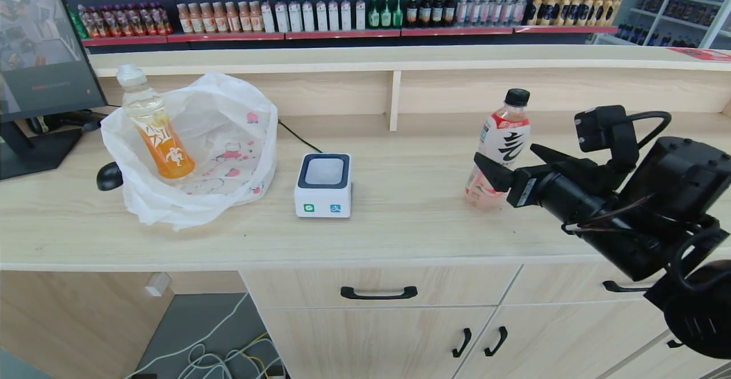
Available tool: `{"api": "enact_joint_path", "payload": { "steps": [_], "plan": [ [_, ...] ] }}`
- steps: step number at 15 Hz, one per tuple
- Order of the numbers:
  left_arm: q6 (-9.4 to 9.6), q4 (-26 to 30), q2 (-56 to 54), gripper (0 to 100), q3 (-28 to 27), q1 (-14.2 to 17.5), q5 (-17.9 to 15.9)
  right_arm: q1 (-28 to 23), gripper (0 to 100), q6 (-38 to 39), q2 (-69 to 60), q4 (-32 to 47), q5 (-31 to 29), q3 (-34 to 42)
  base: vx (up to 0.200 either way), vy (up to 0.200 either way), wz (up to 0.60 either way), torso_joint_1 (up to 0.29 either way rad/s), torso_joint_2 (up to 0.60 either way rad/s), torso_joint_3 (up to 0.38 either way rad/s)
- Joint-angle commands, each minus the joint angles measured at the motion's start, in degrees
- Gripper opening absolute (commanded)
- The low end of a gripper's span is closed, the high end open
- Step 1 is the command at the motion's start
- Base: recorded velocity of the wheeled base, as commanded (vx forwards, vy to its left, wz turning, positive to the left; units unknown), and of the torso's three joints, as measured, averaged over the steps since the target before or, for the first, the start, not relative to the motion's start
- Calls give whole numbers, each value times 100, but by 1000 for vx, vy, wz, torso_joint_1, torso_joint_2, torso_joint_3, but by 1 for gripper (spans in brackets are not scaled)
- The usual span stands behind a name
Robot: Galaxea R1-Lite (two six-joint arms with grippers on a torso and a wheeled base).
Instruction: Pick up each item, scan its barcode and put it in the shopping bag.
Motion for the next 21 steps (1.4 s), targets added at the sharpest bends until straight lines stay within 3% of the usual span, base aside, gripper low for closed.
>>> {"api": "enact_joint_path", "payload": {
  "steps": [1,5,16,21],
  "plan": [
    [2,0,-2,100,0,0,5,-120,100,21,-47,391,-10,-560,0,0,0,0,0,0],
    [2,0,-2,100,0,0,5,-375,100,21,58,523,-37,-631,0,0,0,0,0,0],
    [2,0,-2,100,0,0,-4,-296,100,-6,542,374,-54,-648,0,0,0,0,0,0],
    [2,0,-2,100,0,0,5,-313,100,-67,1052,-470,-54,-595,0,0,0,0,0,0]
  ]
}}
